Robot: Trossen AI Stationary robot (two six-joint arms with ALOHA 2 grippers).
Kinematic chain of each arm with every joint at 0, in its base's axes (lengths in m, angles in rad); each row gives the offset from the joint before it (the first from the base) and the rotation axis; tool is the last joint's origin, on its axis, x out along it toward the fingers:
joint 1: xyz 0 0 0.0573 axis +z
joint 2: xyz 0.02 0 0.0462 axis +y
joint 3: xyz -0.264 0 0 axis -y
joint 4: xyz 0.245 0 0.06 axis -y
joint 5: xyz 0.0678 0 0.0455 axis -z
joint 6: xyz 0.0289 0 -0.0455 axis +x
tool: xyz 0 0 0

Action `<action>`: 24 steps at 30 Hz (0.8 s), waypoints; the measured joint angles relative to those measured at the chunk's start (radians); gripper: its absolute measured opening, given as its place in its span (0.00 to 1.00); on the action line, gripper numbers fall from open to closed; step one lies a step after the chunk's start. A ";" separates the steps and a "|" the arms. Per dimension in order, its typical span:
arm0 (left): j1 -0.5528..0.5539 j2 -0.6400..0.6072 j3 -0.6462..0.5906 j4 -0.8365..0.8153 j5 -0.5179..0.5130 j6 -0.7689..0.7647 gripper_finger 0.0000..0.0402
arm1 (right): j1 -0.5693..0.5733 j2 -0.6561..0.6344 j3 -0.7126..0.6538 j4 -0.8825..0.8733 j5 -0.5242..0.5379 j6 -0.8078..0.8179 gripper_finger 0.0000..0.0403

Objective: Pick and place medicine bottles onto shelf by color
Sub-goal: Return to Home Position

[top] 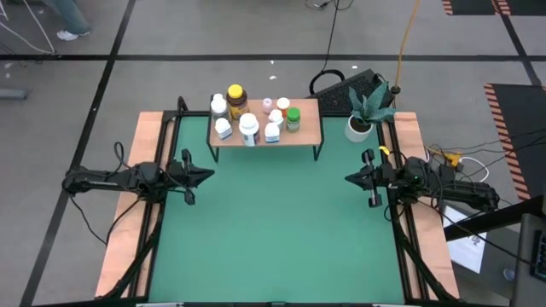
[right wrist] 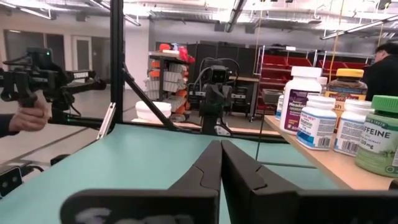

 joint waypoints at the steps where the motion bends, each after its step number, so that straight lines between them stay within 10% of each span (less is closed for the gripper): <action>1: 0.000 0.000 0.000 0.000 0.000 0.000 0.05 | 0.000 0.000 0.000 0.001 0.000 0.000 0.00; 24: 0.000 0.001 0.000 0.000 0.000 0.001 0.05 | 0.000 0.000 -0.002 -0.004 0.000 -0.033 0.00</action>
